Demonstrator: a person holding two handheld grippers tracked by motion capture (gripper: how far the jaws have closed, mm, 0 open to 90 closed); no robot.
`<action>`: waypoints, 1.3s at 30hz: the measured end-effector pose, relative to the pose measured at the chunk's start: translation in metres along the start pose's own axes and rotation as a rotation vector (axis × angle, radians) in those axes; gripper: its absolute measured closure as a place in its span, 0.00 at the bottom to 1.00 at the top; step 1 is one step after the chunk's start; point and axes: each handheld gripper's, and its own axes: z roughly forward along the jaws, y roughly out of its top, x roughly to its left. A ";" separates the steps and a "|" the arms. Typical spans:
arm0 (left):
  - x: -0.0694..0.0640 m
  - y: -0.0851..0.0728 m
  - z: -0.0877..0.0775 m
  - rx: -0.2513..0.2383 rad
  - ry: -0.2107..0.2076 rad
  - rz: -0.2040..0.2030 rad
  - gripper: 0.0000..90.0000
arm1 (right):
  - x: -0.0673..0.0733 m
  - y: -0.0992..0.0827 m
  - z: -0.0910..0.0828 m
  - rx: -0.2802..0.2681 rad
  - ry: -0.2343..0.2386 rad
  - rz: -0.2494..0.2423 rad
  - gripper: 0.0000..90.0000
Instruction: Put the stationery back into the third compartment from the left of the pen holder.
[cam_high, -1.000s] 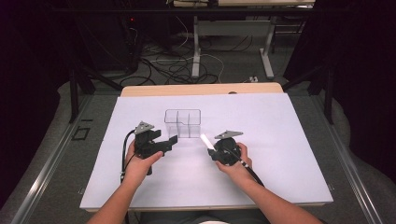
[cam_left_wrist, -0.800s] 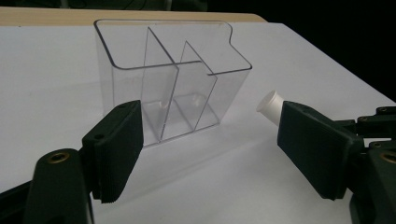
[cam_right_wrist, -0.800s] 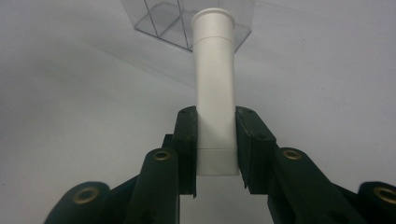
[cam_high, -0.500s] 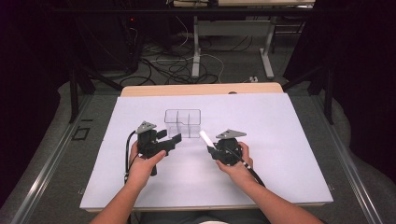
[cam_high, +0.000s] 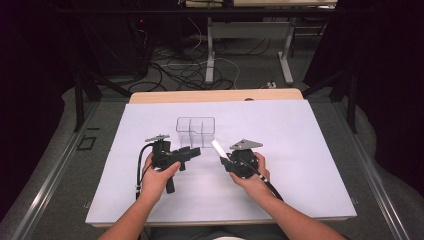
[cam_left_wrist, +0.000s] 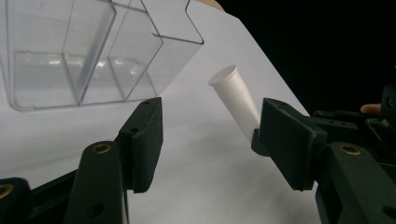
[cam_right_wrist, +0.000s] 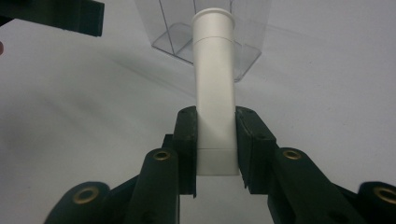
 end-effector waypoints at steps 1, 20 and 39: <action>0.000 -0.001 0.001 0.006 -0.002 -0.007 0.45 | 0.000 0.000 -0.001 0.014 0.000 -0.003 0.79; -0.008 -0.007 0.012 -0.063 -0.001 -0.132 0.45 | 0.008 -0.001 0.000 -0.009 0.010 -0.022 0.79; -0.018 -0.003 0.044 -0.033 -0.049 -0.243 0.50 | 0.011 0.002 -0.007 -0.038 0.030 -0.008 0.79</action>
